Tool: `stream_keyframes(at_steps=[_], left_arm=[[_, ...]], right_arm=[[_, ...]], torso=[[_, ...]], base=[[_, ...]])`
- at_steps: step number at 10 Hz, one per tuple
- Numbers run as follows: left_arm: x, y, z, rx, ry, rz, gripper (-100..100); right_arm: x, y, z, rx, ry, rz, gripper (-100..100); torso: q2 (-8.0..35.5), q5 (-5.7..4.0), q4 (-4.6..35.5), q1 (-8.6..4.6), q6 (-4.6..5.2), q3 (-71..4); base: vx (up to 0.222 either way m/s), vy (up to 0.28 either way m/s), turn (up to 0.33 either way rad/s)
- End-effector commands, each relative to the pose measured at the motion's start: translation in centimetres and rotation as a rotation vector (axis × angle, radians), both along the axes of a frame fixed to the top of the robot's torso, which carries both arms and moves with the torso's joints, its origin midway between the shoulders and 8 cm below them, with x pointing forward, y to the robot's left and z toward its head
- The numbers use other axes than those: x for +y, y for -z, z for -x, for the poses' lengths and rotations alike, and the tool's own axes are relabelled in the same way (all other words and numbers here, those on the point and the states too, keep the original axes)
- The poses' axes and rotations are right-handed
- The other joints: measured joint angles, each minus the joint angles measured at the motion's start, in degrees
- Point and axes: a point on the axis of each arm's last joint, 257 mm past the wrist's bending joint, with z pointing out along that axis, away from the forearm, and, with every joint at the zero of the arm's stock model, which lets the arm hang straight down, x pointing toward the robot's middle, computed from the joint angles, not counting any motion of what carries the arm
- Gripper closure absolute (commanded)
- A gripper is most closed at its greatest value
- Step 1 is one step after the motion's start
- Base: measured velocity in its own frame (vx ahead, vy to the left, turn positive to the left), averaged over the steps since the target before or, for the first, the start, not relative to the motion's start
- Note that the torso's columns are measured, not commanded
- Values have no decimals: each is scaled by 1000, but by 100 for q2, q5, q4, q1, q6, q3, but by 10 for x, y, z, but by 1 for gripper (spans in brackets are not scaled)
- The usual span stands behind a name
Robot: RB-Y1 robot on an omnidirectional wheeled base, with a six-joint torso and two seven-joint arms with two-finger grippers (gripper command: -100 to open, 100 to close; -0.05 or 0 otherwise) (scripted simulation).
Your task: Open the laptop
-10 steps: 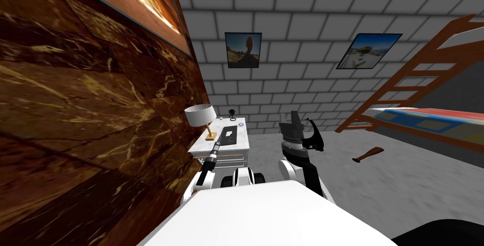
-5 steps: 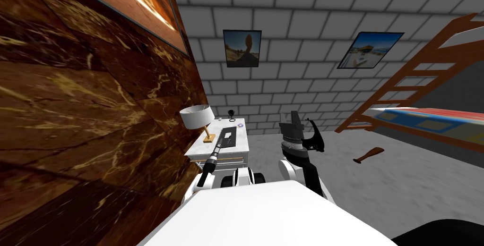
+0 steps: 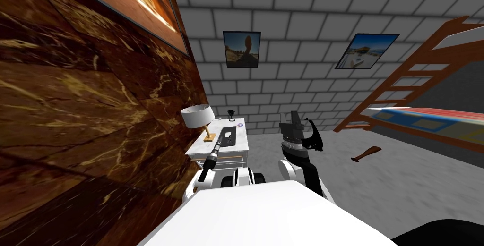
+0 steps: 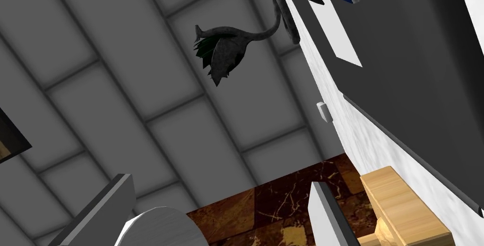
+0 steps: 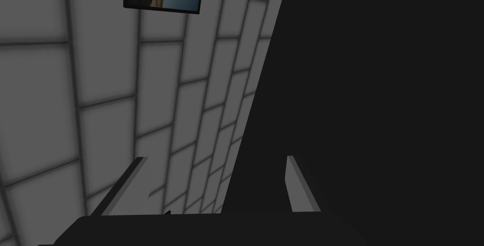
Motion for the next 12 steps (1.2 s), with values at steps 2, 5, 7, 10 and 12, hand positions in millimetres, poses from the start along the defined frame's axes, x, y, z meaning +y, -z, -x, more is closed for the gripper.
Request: stream_keyframes(at_steps=[2, 5, 7, 10, 12], left_arm=[[4, -20, -18, 2, -4, 0, -100], [7, -37, -33, 1, -8, 1, -100], [7, -40, -35, -1, -8, 1, -100], [7, -40, -35, 1, -9, 1, 0], [7, -40, -35, 1, -9, 1, 0]], right_arm=[[0, 0, 0, 0, 0, 0, 0], [0, 0, 0, 0, 0, 0, 0], [0, 0, 0, 0, 0, 0, 0], [0, 0, 0, 0, 0, 0, 0], [0, 0, 0, 0, 0, 0, 0]], torso=[[-6, -1, -2, -3, 0, -4], [-2, -1, -1, -2, 0, -2], [-5, 0, -2, -1, 0, -3], [-12, 0, -4, -2, 0, -8], [-4, 0, -1, -2, 0, -2]], base=[[-52, -6, -11], [-59, -4, -12], [-41, -1, -8], [-2, 0, 0], [0, 0, 0]])
